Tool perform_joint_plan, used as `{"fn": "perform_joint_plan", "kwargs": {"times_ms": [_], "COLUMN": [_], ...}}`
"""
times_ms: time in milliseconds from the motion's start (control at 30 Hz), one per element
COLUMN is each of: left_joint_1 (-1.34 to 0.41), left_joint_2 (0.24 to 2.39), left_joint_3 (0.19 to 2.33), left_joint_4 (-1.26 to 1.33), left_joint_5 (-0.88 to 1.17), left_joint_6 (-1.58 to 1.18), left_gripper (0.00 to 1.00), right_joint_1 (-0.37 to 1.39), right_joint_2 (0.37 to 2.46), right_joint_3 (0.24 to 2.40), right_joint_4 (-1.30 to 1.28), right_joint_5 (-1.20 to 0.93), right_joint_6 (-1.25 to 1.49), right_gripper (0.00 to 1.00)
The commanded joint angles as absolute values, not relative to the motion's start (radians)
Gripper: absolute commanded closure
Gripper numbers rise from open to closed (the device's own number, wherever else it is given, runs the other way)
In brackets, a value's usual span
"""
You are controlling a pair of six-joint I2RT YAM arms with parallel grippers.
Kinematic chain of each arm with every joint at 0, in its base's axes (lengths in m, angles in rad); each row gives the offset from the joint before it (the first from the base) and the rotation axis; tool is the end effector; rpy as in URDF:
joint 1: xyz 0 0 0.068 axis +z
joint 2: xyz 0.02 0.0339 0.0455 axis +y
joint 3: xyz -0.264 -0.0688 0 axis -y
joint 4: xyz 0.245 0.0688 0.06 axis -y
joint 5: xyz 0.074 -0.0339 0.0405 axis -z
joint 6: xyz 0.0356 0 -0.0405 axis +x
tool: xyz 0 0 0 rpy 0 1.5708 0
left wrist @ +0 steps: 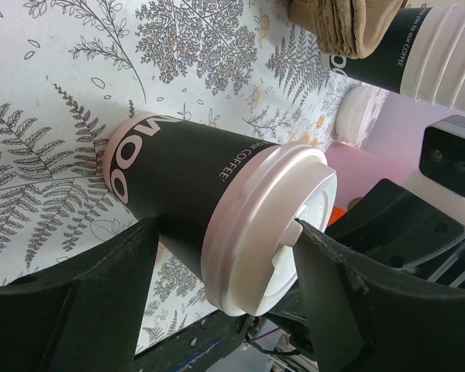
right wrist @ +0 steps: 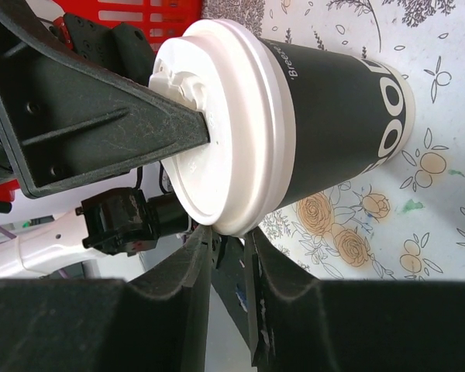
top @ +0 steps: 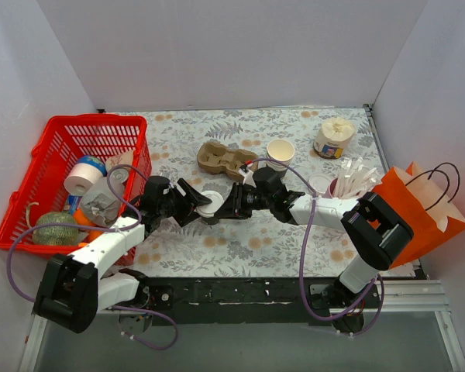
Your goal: Pack the takeout coffee
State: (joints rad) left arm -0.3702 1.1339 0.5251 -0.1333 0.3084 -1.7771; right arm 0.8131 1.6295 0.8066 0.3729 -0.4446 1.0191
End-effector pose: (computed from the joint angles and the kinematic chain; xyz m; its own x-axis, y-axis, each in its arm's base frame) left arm 0.2041 -0.0908 0.1889 -0.4125 -0.8403 0.3518 -0.7300 0.0740 -0.6794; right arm 0.2237 0.2587 0.1921 -0.9419 0.1232 -0.3126 -0.2286 0.4468 0.8649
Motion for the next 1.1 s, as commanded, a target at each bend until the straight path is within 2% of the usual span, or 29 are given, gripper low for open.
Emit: {"fn": "perform_joint_plan", "kwargs": {"times_ms": [0, 133, 333, 500, 600, 633, 700, 833, 1067], "left_joint_1": [-0.373, -0.373, -0.373, -0.374, -0.373, -0.373, -0.374, -0.374, -0.373], "left_joint_2": [1.178, 1.183, 1.186, 1.197, 1.192, 1.192, 1.190, 1.189, 1.195], "left_joint_3": [0.505, 0.505, 0.511, 0.514, 0.514, 0.517, 0.522, 0.534, 0.561], "left_joint_4": [-0.229, -0.230, -0.238, -0.238, -0.239, -0.238, -0.244, -0.255, -0.273], "left_joint_5": [0.330, 0.334, 0.336, 0.341, 0.341, 0.339, 0.337, 0.333, 0.345], "left_joint_6": [-1.784, -1.787, -1.786, -1.786, -1.784, -1.784, -1.781, -1.770, -1.738], "left_gripper": [0.33, 0.33, 0.34, 0.34, 0.33, 0.33, 0.33, 0.32, 0.28], "right_joint_1": [0.821, 0.825, 0.853, 0.857, 0.857, 0.857, 0.856, 0.856, 0.856], "right_joint_2": [1.681, 1.683, 1.657, 1.644, 1.629, 1.621, 1.594, 1.522, 1.344], "right_joint_3": [0.822, 0.851, 0.913, 0.908, 0.911, 0.911, 0.920, 0.928, 0.910], "right_joint_4": [0.242, 0.172, 0.002, 0.008, 0.029, 0.035, 0.035, 0.020, 0.006], "right_joint_5": [-0.322, -0.279, -0.080, -0.097, -0.138, -0.150, -0.160, -0.164, -0.114], "right_joint_6": [0.931, 0.899, 0.815, 0.811, 0.813, 0.813, 0.807, 0.795, 0.749], "right_gripper": [0.99, 0.99, 0.96, 0.79, 0.73, 0.67, 0.64, 0.46, 0.32]}}
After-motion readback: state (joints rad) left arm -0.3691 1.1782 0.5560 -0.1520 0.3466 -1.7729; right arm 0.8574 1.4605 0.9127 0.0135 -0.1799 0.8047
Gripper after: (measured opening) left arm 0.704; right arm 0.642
